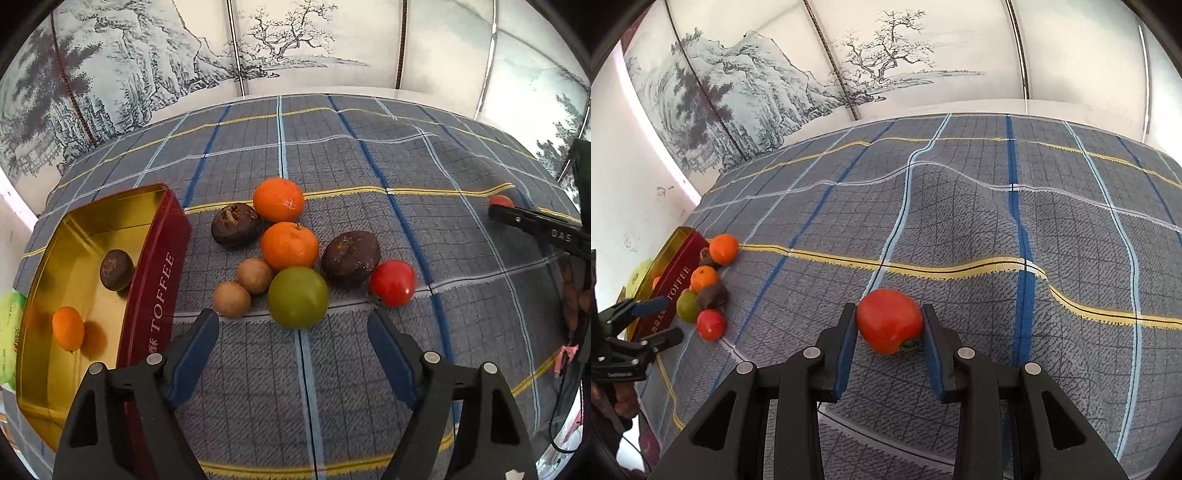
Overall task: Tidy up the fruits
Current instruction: 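Grasp the green round fruit with the left gripper while the right gripper holds the tomato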
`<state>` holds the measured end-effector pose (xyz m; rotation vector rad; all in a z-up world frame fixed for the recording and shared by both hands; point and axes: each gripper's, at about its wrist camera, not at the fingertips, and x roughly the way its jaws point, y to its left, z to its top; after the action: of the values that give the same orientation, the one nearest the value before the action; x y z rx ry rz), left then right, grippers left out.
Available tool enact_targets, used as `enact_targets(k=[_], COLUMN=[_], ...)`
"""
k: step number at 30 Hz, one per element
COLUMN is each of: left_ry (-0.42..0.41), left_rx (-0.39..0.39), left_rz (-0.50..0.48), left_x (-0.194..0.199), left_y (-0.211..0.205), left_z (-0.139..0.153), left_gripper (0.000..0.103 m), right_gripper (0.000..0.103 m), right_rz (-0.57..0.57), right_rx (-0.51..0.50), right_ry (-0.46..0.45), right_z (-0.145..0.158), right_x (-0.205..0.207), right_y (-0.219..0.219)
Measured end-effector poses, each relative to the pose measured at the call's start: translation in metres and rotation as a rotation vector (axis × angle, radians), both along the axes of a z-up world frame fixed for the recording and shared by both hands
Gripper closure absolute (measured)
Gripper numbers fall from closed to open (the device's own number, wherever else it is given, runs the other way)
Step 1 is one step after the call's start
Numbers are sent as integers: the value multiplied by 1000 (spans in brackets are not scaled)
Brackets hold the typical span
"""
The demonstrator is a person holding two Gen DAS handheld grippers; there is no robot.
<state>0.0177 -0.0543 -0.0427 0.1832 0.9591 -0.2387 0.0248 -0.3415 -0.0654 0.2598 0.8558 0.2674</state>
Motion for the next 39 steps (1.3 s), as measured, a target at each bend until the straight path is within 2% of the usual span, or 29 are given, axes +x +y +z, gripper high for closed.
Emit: enact_targets(k=[4, 9, 12, 14, 27, 39], left_ry=[20, 23, 56, 61, 70, 28], left_rx=[-14, -28, -33, -40, -107, -97], left_rz=[6, 12, 3, 5, 55, 57], left_x=[9, 15, 20, 22, 6, -17], left_y=[0, 0, -3, -3, 12, 20], left_z=[-4, -7, -13, -16, -13, 0], left_gripper=[39, 44, 57, 70, 71, 71], right_gripper=[68, 68, 68, 68, 69, 70], right_rz=[1, 2, 2, 2, 1, -2], right_rx=[16, 36, 42, 43, 33, -47], right_ry=[1, 1, 2, 2, 1, -2], right_z=[-1, -2, -2, -3, -3, -2], right_x=[1, 2, 2, 2, 2, 2], right_y=[-2, -4, -4, -4, -4, 7])
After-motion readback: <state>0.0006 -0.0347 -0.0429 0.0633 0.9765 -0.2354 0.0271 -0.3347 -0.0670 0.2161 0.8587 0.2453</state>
